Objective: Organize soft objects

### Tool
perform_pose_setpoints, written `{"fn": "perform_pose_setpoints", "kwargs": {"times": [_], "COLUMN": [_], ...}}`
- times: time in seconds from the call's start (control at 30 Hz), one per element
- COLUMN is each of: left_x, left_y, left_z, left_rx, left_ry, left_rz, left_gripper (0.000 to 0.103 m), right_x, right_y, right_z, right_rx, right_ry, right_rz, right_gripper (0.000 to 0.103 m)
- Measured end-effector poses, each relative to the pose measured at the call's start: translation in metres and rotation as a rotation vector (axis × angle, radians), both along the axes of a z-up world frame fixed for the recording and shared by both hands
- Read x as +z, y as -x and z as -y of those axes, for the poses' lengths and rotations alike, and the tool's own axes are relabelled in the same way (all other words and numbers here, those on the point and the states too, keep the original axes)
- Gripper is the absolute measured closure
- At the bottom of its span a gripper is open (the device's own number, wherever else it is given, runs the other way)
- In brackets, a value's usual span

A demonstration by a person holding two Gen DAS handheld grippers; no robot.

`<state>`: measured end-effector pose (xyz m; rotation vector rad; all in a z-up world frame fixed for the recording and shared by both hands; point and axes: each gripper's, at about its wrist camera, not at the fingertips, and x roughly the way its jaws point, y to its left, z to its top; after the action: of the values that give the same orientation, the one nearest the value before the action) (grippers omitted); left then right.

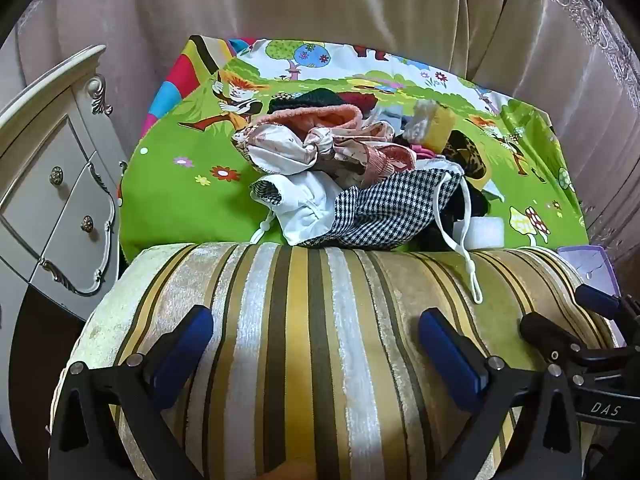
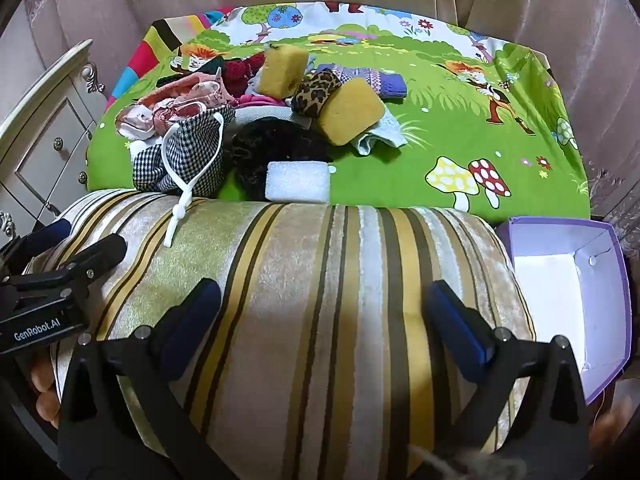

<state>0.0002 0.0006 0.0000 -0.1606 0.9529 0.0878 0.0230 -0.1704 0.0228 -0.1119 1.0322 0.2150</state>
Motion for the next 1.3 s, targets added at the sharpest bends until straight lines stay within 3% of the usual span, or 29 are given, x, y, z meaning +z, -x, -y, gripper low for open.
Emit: {"fn": "perform_pose_setpoints", "kwargs": {"times": [0.07, 1.3], "left_x": [0.0004, -0.0011], "left_y": [0.0003, 0.0004], "left_z": [0.0014, 0.0036], "left_rx": [0.0, 0.001], "left_ry": [-0.035, -0.034], "left_rz": [0.008, 0.001], "left_gripper": [0.0, 0.0], "right_x": [0.0001, -0.0007], "right_y": [0.0002, 0.002], "right_z": [0.0003, 0.0008], "right_rx": [-0.001, -0.002], "right_ry": [-0.016, -0.012], "right_rz": [0.0, 0.02], "right_gripper": [0.0, 0.0]}}
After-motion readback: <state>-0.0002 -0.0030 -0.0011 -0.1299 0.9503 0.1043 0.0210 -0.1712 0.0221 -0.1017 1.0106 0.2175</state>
